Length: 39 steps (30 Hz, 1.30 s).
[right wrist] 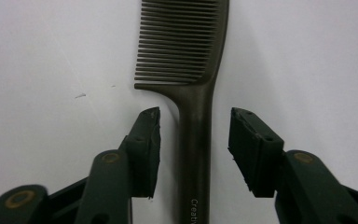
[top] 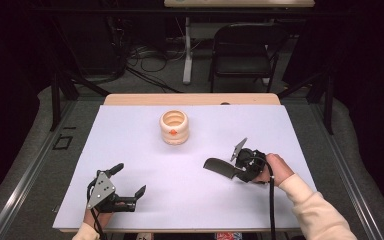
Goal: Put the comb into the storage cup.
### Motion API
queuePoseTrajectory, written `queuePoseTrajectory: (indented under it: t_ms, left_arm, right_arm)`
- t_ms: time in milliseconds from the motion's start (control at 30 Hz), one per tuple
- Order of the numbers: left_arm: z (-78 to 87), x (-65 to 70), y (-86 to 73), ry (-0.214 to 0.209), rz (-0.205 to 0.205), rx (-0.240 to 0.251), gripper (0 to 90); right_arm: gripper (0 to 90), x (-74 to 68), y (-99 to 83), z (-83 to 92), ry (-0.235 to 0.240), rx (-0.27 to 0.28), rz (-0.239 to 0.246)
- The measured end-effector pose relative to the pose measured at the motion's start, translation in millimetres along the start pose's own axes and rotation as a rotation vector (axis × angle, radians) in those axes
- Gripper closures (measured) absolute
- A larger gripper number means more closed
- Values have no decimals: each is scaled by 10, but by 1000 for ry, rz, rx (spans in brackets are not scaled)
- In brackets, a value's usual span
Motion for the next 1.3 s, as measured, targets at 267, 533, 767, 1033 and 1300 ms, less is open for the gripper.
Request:
queuePoseTrajectory:
  t_ms: [267,533,767,1033,1300]
  left_arm:
    - [-1,-1,-2,0,0,-1,0]
    - [-3,0,-3,-1,0,-2,0]
    - [-2,0,-3,-1,0,-1,0]
    - [0,0,-3,0,0,-2,0]
    - [-2,1,-3,1,-2,-2,0]
  right_arm:
    - [626,40,2,-84,13,-85,4]
    - [655,79,3,-129,25,-123,-3]
    - [708,84,31,-137,33,-141,12]
    - [721,75,20,-114,32,-125,-5]
    - [721,74,3,-37,30,-76,-21]
Point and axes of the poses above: each handheld gripper's, and its own axes: z roughly backward along the jaws, y roughly out of its top, x roughly to its right, the point moved 6 cm from there along -z, roughly forward along the jaws, and after that the axes turned 14 degrees about y, right-handed, at the moved point
